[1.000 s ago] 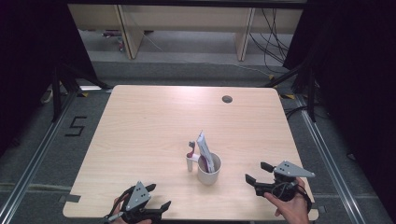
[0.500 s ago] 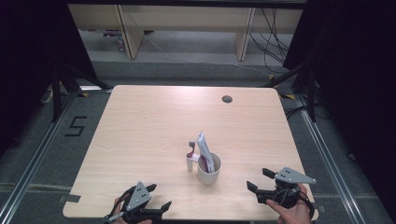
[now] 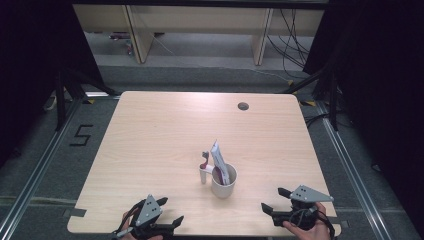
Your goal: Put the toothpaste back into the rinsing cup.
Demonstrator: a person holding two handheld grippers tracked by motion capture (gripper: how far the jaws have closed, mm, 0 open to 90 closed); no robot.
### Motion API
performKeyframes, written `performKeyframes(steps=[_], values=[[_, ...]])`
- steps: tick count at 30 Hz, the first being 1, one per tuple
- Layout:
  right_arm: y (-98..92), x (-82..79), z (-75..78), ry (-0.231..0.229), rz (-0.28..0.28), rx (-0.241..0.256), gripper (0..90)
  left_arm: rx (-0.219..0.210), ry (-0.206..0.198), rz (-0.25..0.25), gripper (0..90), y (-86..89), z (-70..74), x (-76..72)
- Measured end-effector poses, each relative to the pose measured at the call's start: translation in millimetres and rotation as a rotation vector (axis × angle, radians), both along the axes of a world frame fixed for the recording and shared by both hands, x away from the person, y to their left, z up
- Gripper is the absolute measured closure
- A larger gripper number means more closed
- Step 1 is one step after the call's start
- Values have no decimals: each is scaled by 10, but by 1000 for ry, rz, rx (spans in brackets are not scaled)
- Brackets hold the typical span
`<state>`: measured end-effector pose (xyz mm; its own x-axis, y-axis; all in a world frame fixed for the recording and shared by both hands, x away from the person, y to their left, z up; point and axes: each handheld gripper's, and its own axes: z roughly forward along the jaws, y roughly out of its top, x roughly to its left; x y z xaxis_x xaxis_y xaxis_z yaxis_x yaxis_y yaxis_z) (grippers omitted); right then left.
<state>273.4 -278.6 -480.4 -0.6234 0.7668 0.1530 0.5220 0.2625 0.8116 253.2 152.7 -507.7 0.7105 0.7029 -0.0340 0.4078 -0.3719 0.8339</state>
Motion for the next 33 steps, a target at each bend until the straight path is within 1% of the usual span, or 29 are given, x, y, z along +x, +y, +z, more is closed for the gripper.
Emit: performKeyframes(steps=[2,3,4,5,6,7,8,9,10,11,12,13,14,15,16,17,18,19,20,21,22,24,25,26,28,30,31,32,33], values=[[-7,4,-21,-12,21,-20,175,1,-1,1,214,-1,0,-1],[10,-26,-21,28,11,-11,174,1,-1,1,214,-1,0,-1],[2,-16,-38,0,23,-22,174,1,-1,2,214,-1,0,-2],[-1,-23,-39,4,28,-33,174,-34,2,10,214,-22,-7,-10],[18,-51,-46,28,9,-15,174,-33,2,10,214,-20,-6,-10],[1,-38,-55,4,31,-37,174,-30,2,13,214,-20,-4,-13],[1,-45,-58,6,29,-45,174,-32,2,14,214,-19,-4,-13],[16,-72,-61,27,23,-26,174,-32,2,14,214,-18,-4,-13],[-2,-62,-64,3,39,-46,174,-32,2,14,214,-18,-4,-13],[-2,-73,-66,9,40,-50,174,-32,1,14,214,-19,-3,-14],[18,-101,-70,38,26,-35,174,-32,2,14,214,-20,-3,-15],[4,-89,-78,8,42,-53,174,-35,1,11,214,-20,-5,-14],[5,-96,-85,10,43,-62,175,-32,2,13,214,-19,-2,-15],[20,-122,-83,42,36,-53,174,-32,3,14,214,-20,-4,-15],[16,-119,-94,13,35,-69,175,-31,3,13,214,-19,-4,-14],[24,-132,-96,36,39,-67,174,-31,3,11,214,-20,-6,-13],[12,-126,-97,20,49,-84,174,-29,3,9,214,-21,-6,-13],[28,-151,-97,54,38,-65,174,-31,3,5,214,-22,-9,-12],[27,-156,-98,56,39,-66,174,1,1,-4,214,-3,-2,-5],[16,-142,-106,22,46,-78,173,-26,4,3,214,-21,-10,-10],[17,-142,-112,27,50,-73,173,-30,6,5,213,-25,-13,-12],[7,-146,-112,27,54,-97,173,-30,6,4,214,-26,-13,-12],[24,-170,-113,61,43,-83,171,-30,6,4,213,-26,-12,-12],[17,-170,-113,57,47,-92,171,-30,6,5,214,-26,-13,-12],[4,-161,-121,20,50,-111,169,-33,2,0,213,-26,-18,-6],[7,-167,-128,27,55,-102,168,-37,4,4,213,-30,-19,-10],[-2,-168,-122,19,56,-117,168,-36,3,4,213,-29,-19,-9],[14,-188,-120,54,51,-95,168,-34,2,2,213,-28,-18,-8],[11,-187,-121,50,51,-99,168,-35,2,3,213,-28,-18,-8]])
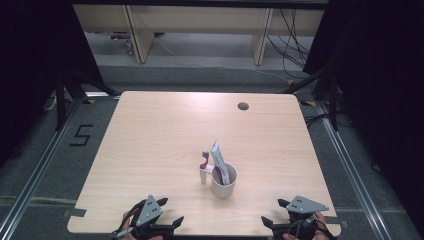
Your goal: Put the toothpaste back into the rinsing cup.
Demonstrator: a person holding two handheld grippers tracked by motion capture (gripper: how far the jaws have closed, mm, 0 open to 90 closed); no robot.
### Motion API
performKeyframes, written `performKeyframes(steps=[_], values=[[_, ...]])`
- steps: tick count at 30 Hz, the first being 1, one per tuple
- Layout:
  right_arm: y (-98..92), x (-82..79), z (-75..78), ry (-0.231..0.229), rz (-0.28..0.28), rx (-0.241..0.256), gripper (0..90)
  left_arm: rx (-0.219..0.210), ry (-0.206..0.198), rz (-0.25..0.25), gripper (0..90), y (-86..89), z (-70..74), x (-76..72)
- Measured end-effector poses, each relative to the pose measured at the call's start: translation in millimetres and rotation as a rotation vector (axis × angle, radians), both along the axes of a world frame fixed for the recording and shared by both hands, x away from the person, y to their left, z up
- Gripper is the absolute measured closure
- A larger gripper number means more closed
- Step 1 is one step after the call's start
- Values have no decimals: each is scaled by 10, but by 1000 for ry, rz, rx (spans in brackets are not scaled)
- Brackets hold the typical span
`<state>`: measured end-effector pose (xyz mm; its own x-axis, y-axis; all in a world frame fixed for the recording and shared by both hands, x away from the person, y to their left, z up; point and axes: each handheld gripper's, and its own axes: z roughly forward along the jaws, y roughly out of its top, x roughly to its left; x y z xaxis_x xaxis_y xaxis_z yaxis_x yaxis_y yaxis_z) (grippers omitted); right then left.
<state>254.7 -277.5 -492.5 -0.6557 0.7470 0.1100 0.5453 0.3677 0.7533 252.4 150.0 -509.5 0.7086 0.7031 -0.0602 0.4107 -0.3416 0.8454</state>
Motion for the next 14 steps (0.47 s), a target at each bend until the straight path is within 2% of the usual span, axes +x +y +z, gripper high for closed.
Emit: performKeyframes(steps=[2,5,8,9,14], values=[[3,-12,2,13,-7,6,168,1,-1,0,213,0,0,1],[-15,10,-4,-21,15,-7,168,14,-1,-2,213,5,1,3],[-14,3,-4,-13,8,-1,168,7,-2,-3,213,2,1,1],[-20,3,0,-26,5,-11,168,7,0,-3,213,3,2,1],[-22,5,0,-33,4,-8,167,5,0,0,213,2,0,-1]])
